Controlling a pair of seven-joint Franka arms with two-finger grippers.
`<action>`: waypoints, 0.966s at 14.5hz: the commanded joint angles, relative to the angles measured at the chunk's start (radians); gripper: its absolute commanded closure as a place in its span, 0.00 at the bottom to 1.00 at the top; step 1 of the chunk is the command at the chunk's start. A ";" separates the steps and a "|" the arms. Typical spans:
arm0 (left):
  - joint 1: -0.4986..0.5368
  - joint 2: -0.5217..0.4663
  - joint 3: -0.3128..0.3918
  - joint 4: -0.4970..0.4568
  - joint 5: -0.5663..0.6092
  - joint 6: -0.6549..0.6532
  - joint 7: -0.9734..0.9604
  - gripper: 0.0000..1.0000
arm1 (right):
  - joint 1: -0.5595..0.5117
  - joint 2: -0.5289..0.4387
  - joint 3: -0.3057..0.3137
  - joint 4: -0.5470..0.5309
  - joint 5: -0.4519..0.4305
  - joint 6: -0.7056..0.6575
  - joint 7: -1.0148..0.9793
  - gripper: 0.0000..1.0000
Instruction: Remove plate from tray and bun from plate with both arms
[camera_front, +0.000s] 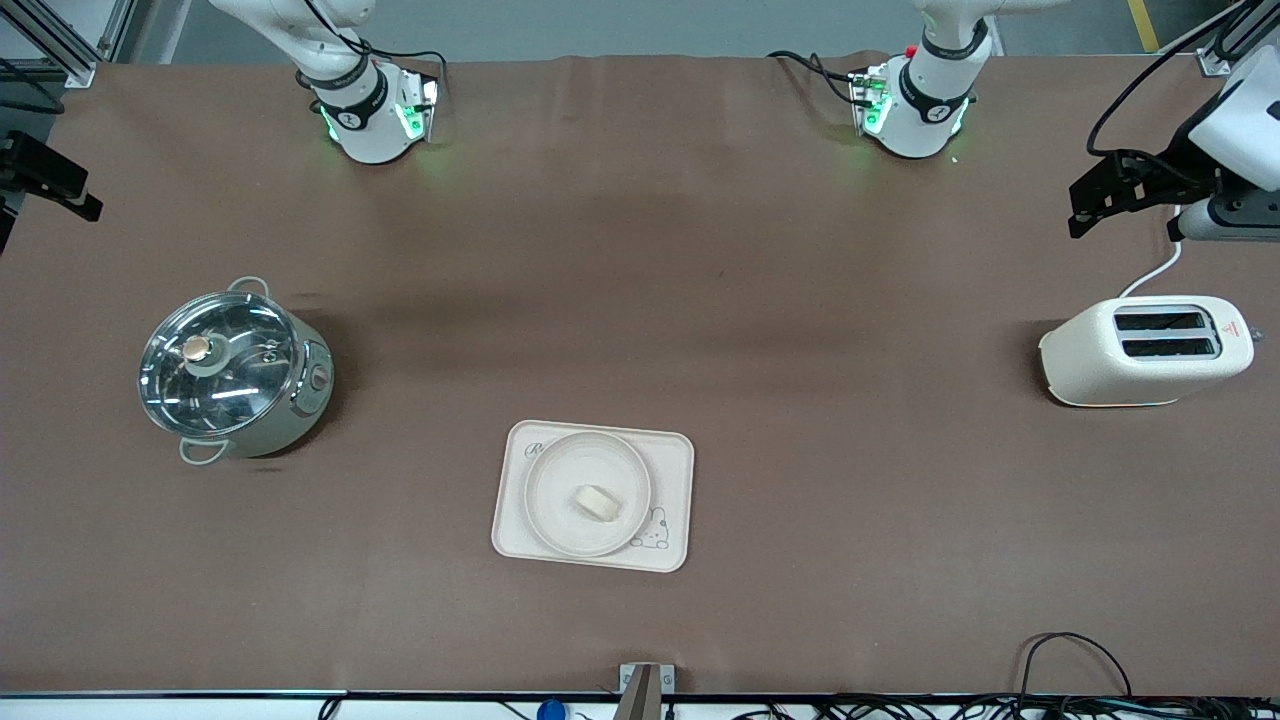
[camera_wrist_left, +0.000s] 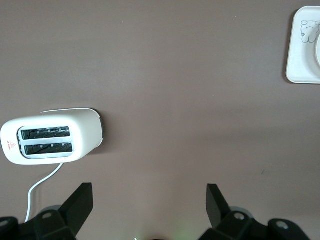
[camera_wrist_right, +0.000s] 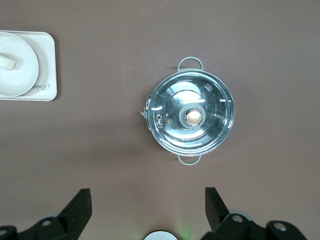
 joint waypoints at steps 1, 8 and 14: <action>0.006 0.011 -0.001 0.029 -0.004 -0.014 0.013 0.00 | 0.019 -0.009 0.000 -0.060 0.043 0.031 0.005 0.00; 0.033 0.012 -0.001 0.026 -0.013 -0.014 0.016 0.00 | 0.091 0.120 0.000 -0.216 0.198 0.307 0.017 0.00; 0.033 0.030 -0.001 0.029 -0.007 -0.011 0.013 0.00 | 0.205 0.333 0.000 -0.213 0.258 0.553 0.132 0.00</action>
